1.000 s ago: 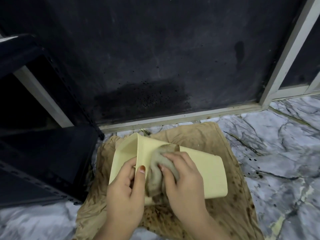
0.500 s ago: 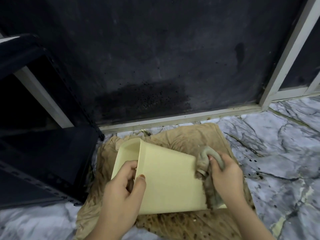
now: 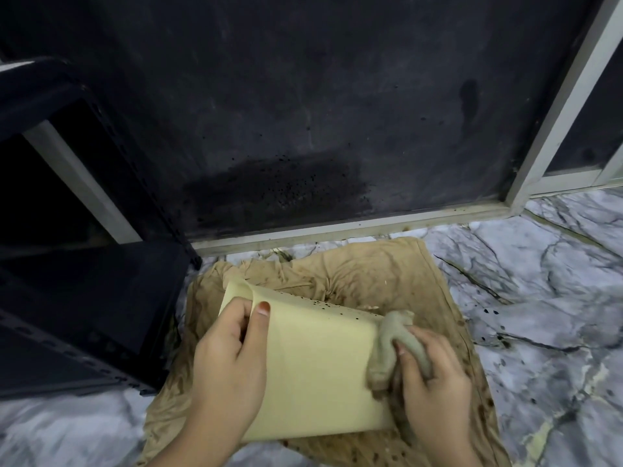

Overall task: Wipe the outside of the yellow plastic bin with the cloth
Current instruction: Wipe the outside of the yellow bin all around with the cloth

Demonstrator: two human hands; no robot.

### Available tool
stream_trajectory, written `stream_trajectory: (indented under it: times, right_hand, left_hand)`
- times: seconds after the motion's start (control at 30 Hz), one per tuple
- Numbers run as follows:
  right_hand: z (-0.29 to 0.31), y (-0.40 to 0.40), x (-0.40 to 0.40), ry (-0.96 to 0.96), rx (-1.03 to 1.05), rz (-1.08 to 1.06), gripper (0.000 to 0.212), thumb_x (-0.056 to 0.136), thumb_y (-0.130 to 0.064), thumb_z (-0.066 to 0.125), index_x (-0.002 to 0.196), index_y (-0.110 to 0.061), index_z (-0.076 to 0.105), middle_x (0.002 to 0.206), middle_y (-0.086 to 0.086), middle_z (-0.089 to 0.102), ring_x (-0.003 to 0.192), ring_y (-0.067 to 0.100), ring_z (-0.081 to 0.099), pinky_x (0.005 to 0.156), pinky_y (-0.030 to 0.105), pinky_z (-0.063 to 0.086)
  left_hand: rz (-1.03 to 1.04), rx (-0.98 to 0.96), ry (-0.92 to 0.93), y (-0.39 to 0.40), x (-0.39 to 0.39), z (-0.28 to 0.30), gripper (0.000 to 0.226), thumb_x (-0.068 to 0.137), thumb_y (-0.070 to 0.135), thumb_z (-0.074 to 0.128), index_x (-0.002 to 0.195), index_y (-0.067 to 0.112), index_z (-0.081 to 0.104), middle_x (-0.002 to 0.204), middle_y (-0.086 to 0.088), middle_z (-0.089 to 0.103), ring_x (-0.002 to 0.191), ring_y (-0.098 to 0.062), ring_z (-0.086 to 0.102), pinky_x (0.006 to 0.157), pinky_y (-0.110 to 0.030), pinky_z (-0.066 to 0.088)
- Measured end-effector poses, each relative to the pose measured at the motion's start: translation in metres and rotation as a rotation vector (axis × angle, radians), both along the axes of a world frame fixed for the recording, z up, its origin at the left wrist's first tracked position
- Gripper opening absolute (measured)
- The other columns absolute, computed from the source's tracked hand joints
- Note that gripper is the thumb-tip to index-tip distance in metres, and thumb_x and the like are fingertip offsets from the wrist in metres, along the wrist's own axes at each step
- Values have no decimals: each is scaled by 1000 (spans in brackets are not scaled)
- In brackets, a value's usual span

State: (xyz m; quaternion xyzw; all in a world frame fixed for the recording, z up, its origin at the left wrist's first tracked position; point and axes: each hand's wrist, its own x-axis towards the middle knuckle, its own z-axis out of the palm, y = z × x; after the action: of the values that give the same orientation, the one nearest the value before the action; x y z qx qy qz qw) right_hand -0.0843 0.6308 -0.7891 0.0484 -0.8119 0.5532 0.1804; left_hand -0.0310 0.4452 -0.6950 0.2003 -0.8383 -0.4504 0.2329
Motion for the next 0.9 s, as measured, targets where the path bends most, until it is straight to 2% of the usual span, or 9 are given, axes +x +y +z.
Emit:
stream_trajectory:
  times: [0.1,0.2,0.27,0.4,0.57,0.67,0.77,0.9]
  right_hand:
    - [19,-31,10,132,-14,144,23,77,-26,49,98,-28,57,102,-18,55,96,8,55,89,13,39]
    - [50,-62,12,190,4,248,22,80,-28,50,101,-32,56,104,-18,55,96,6,55,86,14,41]
    - [66,-74,7,156,53,301,23,80,-32,48,101,-35,55,103,-18,58,97,5,54,82,16,42]
    - [69,-76,-6,-15,64,394,21,81,-33,51,99,-33,60,100,-16,62,100,8,54,86,28,46]
    - [47,-47,-28,-170,99,254,20,86,-13,57,103,-17,65,94,-4,62,89,15,56,75,18,36]
    - [24,-19,-41,-283,137,130,19,86,-11,56,102,-13,65,94,8,69,88,26,61,73,25,40]
    - [2,9,-49,-349,183,11,16,87,-11,54,98,-9,65,87,17,69,80,31,60,68,30,40]
    - [-12,31,-47,-404,168,-107,14,87,-9,53,96,-4,64,73,15,60,71,30,52,61,33,34]
  left_hand:
    - [-2,-4,37,4,2,0,32,90,26,50,63,9,47,45,4,41,42,-8,37,41,-21,27]
    - [-21,-58,84,4,2,-3,35,87,39,50,64,14,46,52,-4,46,44,-9,40,41,-21,29]
    - [-39,-92,99,3,3,-9,36,79,49,43,66,16,46,62,-6,53,46,-8,43,41,-19,31]
    - [-71,-127,94,-4,7,-23,38,77,53,38,66,18,47,52,6,49,43,-4,40,41,-14,28]
    - [-67,-137,88,-10,8,-24,38,76,54,38,67,17,43,51,6,46,43,-6,39,40,-14,26]
    - [-42,-109,74,-15,9,-25,33,79,48,42,68,18,44,57,4,53,46,-6,45,40,-15,28]
    - [-33,-101,73,-17,10,-26,37,76,54,38,69,19,45,62,1,57,48,-7,48,40,-16,29]
    - [-39,-92,70,-15,9,-25,24,82,39,43,65,22,44,51,10,52,46,-5,45,41,-16,29]
